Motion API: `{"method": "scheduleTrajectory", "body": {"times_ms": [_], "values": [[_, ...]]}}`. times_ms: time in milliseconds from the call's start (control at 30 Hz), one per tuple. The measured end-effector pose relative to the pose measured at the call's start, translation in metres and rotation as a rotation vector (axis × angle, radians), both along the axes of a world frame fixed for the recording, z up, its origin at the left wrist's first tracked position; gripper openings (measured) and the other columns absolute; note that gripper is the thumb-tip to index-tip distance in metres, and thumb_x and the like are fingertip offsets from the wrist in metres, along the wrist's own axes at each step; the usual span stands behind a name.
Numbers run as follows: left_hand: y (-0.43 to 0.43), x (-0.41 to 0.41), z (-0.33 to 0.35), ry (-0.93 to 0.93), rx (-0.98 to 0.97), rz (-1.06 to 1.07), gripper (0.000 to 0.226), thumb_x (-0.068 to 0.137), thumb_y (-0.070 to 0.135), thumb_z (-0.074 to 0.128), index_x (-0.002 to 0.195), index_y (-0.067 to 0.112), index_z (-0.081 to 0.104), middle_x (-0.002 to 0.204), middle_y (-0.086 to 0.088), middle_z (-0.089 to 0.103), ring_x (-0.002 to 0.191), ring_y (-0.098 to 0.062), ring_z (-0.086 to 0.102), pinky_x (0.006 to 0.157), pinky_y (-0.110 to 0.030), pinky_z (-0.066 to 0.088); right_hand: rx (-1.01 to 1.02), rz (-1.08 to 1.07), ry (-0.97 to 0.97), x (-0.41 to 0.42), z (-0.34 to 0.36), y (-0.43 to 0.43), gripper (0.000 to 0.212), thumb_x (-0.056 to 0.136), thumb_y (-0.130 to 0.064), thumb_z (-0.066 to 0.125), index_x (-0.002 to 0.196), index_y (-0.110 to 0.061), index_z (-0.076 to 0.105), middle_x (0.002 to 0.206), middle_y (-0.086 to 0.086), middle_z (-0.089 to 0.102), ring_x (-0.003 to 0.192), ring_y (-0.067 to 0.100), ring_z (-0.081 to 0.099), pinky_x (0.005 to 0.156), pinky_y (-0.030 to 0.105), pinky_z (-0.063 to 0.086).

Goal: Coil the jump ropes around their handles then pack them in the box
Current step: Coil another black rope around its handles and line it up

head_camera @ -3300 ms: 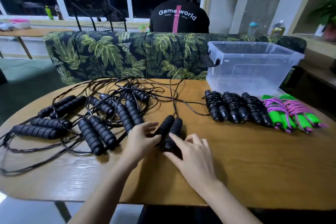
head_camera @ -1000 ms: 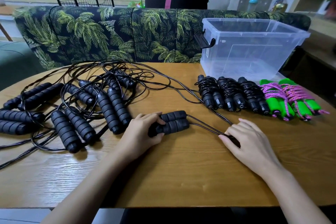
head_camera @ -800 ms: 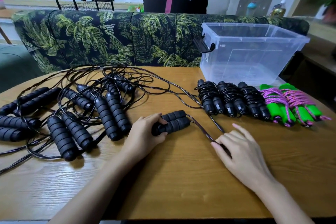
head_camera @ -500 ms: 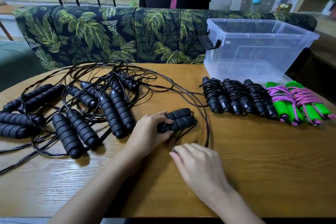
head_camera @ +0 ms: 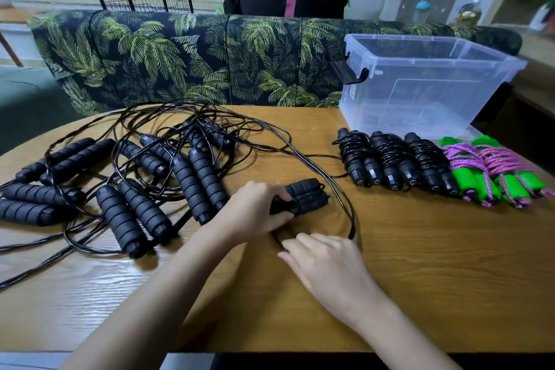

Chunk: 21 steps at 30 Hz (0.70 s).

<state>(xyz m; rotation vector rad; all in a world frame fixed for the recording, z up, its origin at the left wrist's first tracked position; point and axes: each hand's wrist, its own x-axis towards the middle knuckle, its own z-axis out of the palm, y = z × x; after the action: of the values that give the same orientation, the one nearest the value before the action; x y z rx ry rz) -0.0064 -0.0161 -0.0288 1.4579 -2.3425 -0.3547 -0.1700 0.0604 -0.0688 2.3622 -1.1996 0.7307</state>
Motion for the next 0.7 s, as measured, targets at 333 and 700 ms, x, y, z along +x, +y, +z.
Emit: {"method": "scheduleTrajectory", "body": {"times_ms": [333,700], "values": [[-0.010,0.007,-0.019,0.137,0.040,-0.020,0.069,0.083,0.035,0.077,0.143,0.014,0.049,0.136,-0.004,0.061,0.126,-0.017,0.056,0.103,-0.021,0.042,0.488,-0.011,-0.154,-0.098,0.018,-0.032,0.052,0.089,-0.069,0.032,0.077,-0.029,0.063,0.073,-0.023,0.055,0.089,-0.003,0.049,0.062,0.014,0.036],[-0.007,-0.001,-0.032,0.004,-0.042,-0.001,0.068,0.088,0.040,0.069,0.145,0.019,0.039,0.123,-0.004,0.060,0.102,-0.018,0.041,0.088,-0.029,0.038,0.651,-0.139,-0.204,-0.127,0.025,-0.038,0.039,0.084,-0.065,0.037,0.074,-0.032,0.056,0.088,-0.021,0.057,0.105,0.000,0.047,0.084,0.033,0.048]]}}
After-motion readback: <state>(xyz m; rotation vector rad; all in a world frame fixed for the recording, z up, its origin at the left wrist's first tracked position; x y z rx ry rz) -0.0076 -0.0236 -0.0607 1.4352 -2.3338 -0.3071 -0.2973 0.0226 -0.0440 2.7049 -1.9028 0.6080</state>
